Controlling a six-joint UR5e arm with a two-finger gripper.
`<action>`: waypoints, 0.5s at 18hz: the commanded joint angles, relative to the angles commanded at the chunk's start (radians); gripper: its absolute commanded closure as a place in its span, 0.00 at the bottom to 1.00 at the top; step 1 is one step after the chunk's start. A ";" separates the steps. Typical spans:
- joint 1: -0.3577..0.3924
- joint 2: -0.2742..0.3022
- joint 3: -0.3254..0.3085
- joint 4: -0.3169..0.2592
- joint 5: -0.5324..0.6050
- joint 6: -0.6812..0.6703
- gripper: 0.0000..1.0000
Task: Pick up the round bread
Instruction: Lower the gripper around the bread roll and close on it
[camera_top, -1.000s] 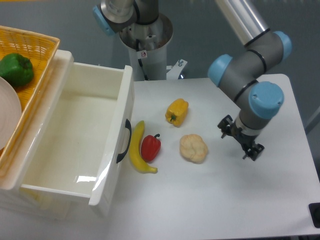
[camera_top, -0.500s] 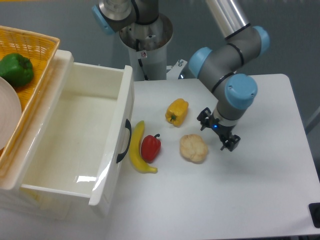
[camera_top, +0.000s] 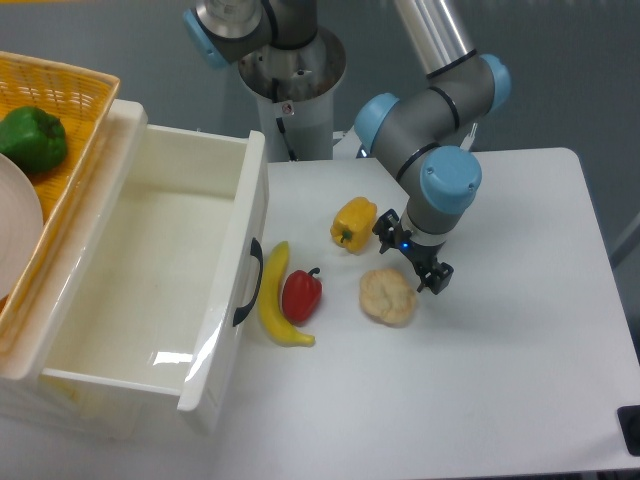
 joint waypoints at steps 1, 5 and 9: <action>-0.006 -0.003 0.000 0.020 0.000 -0.023 0.00; -0.023 -0.011 -0.002 0.051 0.000 -0.058 0.00; -0.023 -0.012 0.000 0.064 0.000 -0.058 0.12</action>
